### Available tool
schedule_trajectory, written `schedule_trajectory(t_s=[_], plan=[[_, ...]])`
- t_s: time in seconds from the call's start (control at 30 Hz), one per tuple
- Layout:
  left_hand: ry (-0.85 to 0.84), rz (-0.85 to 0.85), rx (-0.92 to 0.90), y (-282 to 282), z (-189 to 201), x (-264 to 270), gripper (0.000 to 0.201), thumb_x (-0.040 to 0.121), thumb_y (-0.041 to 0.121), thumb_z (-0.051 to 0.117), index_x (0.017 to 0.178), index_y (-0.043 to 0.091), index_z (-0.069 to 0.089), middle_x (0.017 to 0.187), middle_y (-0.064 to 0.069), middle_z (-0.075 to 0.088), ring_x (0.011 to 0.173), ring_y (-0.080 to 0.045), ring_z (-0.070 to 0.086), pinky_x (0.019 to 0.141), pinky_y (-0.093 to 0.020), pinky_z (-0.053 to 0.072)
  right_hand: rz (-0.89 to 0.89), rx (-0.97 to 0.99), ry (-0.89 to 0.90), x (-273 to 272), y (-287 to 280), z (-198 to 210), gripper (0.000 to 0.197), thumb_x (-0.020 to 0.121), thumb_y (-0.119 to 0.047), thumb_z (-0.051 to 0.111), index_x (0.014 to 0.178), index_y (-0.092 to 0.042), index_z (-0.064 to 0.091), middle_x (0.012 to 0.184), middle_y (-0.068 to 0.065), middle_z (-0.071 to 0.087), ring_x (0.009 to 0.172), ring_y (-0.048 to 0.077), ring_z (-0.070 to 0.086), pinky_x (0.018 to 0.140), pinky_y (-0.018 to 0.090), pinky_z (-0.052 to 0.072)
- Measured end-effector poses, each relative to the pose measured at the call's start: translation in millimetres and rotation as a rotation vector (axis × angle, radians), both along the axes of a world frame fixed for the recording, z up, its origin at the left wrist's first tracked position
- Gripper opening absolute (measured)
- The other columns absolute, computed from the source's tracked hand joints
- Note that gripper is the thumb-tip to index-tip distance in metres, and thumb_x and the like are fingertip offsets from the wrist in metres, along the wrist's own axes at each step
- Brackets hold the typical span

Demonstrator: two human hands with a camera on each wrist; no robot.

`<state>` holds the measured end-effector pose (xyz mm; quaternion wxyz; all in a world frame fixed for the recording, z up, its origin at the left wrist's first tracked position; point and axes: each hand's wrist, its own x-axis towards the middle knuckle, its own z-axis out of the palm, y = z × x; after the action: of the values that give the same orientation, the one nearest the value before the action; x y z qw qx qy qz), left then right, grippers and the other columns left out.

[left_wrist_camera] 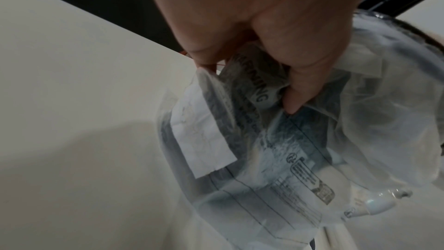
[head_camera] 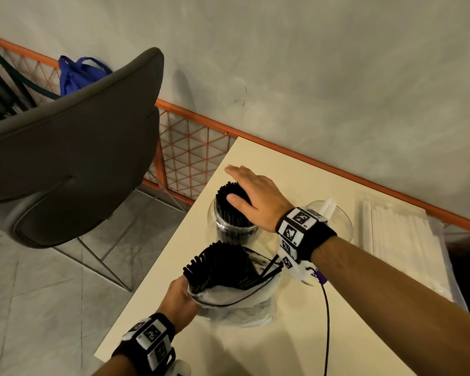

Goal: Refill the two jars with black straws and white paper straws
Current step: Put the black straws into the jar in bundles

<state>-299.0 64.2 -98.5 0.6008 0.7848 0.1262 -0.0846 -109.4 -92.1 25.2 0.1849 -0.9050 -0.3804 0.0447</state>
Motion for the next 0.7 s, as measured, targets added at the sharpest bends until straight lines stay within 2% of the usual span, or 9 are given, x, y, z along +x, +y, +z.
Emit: schedule_trajectory(t_s=[0.07, 0.13, 0.27, 0.37, 0.4, 0.47, 0.53, 0.6, 0.7], plan=[[-0.008, 0.0, 0.007, -0.6, -0.7, 0.2, 0.039, 0.082, -0.007, 0.058, 0.087, 0.032, 0.06, 0.079, 0.04, 0.064, 0.077, 0.018, 0.061, 0.061, -0.006, 0.049, 0.068, -0.088, -0.054, -5.7, 4.7, 2.4, 0.06, 0.103, -0.044, 0.036, 0.156, -0.025, 0.016, 0.163, -0.008, 0.018, 0.151, 0.011, 0.008, 0.117, 0.033, 0.01], [-0.015, 0.001, 0.006, -0.1, -0.3, -0.4, 0.034, 0.08, -0.001, 0.06, 0.087, 0.032, 0.06, 0.08, 0.041, 0.064, 0.078, 0.019, 0.059, 0.062, -0.005, 0.048, 0.103, -0.244, -0.108, -9.2, 5.8, -4.8, 0.056, 0.105, -0.044, 0.029, 0.156, -0.024, 0.018, 0.162, -0.01, 0.02, 0.151, 0.009, 0.007, 0.118, 0.034, 0.009], [-0.009, -0.008, 0.023, -1.5, 1.4, -0.5, 0.04, 0.083, -0.008, 0.057, 0.088, 0.032, 0.06, 0.077, 0.043, 0.062, 0.077, 0.021, 0.059, 0.062, -0.004, 0.047, 0.047, -0.377, -0.045, -8.2, 0.4, -16.0, 0.058, 0.104, -0.049, 0.02, 0.157, -0.025, 0.014, 0.164, -0.012, 0.012, 0.151, 0.006, 0.002, 0.121, 0.037, 0.007], [0.0, 0.009, 0.018, -0.9, 2.9, -0.9, 0.04, 0.083, -0.009, 0.057, 0.086, 0.031, 0.06, 0.075, 0.039, 0.065, 0.075, 0.021, 0.059, 0.061, -0.004, 0.046, 0.042, -0.278, 0.011, -11.0, 0.9, -1.3, 0.056, 0.104, -0.049, 0.024, 0.155, -0.026, 0.021, 0.163, -0.012, 0.015, 0.151, 0.008, 0.005, 0.12, 0.036, 0.008], [0.004, 0.022, 0.008, -0.8, 2.1, -0.7, 0.041, 0.083, -0.009, 0.057, 0.086, 0.032, 0.06, 0.075, 0.032, 0.068, 0.075, 0.021, 0.059, 0.062, -0.005, 0.046, 0.037, -0.19, 0.025, -14.5, -1.0, 7.1, 0.053, 0.105, -0.046, 0.028, 0.153, -0.025, 0.026, 0.162, -0.011, 0.022, 0.15, 0.009, 0.013, 0.119, 0.036, 0.013], [0.011, 0.023, 0.007, -0.5, 3.7, -1.4, 0.041, 0.084, -0.006, 0.058, 0.087, 0.034, 0.059, 0.076, 0.017, 0.069, 0.078, 0.021, 0.058, 0.065, -0.007, 0.046, 0.021, 0.018, 0.066, -25.8, -11.9, 22.1, 0.044, 0.104, -0.035, 0.04, 0.145, -0.02, 0.042, 0.15, -0.005, 0.045, 0.138, 0.012, 0.039, 0.114, 0.033, 0.031], [0.0, 0.018, 0.013, 0.9, 3.2, -1.8, 0.04, 0.084, -0.001, 0.059, 0.089, 0.038, 0.058, 0.088, 0.016, 0.066, 0.081, 0.021, 0.058, 0.066, -0.005, 0.046, -0.014, 0.124, 0.155, -43.1, -31.8, 30.4, 0.041, 0.1, -0.028, 0.052, 0.14, -0.019, 0.05, 0.137, -0.006, 0.056, 0.123, 0.01, 0.053, 0.104, 0.027, 0.042], [0.005, 0.019, 0.027, 1.6, 2.3, -1.7, 0.032, 0.081, 0.01, 0.06, 0.089, 0.041, 0.057, 0.091, 0.016, 0.065, 0.081, 0.014, 0.06, 0.067, -0.006, 0.046, -0.067, 0.124, 0.265, -64.9, -58.9, 26.6, 0.054, 0.094, -0.034, 0.062, 0.144, -0.024, 0.044, 0.137, -0.013, 0.052, 0.124, 0.0, 0.048, 0.105, 0.019, 0.039], [0.016, 0.02, 0.012, 1.9, -1.3, -0.9, 0.025, 0.066, 0.024, 0.055, 0.085, 0.04, 0.059, 0.089, 0.012, 0.068, 0.078, 0.009, 0.063, 0.067, -0.012, 0.048, -0.23, 0.196, 0.44, -97.1, -99.1, -2.9, 0.088, 0.078, -0.05, 0.076, 0.15, -0.035, 0.027, 0.143, -0.024, 0.041, 0.132, -0.013, 0.032, 0.106, 0.008, 0.026]])
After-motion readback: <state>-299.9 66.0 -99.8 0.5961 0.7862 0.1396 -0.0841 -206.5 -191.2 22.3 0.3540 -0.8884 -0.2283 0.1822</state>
